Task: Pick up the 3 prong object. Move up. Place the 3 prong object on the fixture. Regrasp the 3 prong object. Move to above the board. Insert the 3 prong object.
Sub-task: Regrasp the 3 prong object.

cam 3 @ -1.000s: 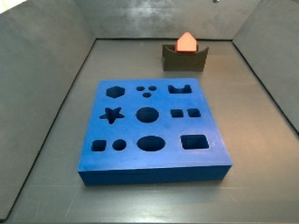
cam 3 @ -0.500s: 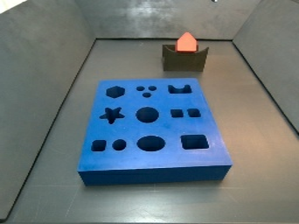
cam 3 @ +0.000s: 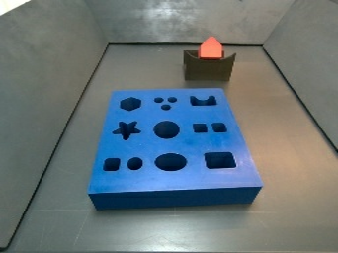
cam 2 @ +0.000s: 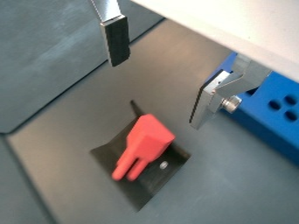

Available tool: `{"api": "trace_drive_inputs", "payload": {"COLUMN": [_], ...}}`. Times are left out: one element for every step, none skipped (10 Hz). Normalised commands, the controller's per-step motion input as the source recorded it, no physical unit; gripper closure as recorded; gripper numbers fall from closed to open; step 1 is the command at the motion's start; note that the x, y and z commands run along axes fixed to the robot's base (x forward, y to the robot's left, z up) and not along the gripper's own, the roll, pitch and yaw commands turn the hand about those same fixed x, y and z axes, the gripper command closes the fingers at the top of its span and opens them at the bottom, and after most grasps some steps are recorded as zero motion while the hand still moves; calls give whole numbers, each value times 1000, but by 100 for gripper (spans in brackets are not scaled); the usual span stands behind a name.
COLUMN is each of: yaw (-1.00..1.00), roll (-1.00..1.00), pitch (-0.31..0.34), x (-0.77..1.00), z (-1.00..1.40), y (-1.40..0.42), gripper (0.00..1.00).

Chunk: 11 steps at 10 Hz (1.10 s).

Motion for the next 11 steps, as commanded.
{"api": "trace_drive_inputs", "payload": {"yaw": [35, 39, 43, 49, 53, 72, 82, 118, 138, 156, 171], "roll": [1000, 1000, 1000, 1000, 1000, 1000, 1000, 1000, 751, 561, 330], "pitch": [16, 27, 40, 53, 65, 104, 123, 162, 154, 140, 116], "x": [11, 28, 46, 60, 68, 92, 97, 102, 102, 103, 102], "z": [5, -3, -9, -9, -11, -15, -15, -18, -19, -18, -15], "y": [-25, -25, -30, -32, -31, -40, -42, -45, -45, -48, -40], "gripper": [0, 0, 0, 0, 0, 0, 0, 0, 0, 0, 0]}}
